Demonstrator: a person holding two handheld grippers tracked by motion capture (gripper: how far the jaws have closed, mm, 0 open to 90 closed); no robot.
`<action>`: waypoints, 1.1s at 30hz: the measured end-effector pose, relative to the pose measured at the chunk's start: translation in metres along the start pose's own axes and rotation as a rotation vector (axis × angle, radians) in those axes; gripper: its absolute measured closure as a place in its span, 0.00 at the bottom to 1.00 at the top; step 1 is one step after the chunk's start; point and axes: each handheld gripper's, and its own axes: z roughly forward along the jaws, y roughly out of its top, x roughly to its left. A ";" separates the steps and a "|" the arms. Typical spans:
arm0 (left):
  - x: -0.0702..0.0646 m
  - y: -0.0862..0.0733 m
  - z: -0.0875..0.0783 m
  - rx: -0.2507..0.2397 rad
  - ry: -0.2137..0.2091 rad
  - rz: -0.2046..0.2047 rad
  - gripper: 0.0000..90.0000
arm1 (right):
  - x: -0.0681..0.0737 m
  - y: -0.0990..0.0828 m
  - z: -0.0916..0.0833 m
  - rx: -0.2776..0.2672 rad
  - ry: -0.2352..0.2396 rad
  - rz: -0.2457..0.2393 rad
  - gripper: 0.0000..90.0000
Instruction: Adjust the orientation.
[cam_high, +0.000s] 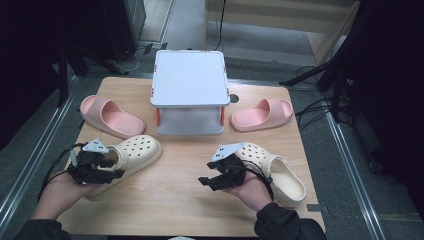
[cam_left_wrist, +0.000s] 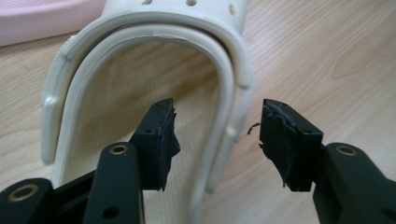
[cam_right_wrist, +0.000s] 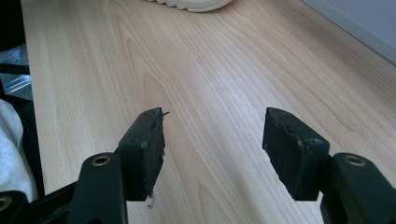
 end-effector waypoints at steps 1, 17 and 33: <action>0.001 0.001 0.002 0.003 -0.003 0.000 0.58 | -0.001 -0.002 -0.002 -0.002 -0.008 0.009 0.44; 0.002 0.022 0.000 -0.010 -0.047 0.037 0.85 | -0.001 -0.021 -0.020 -0.020 -0.061 0.069 0.44; -0.037 0.050 -0.008 -0.098 -0.130 0.098 0.86 | -0.004 -0.021 -0.019 -0.015 -0.062 0.104 0.47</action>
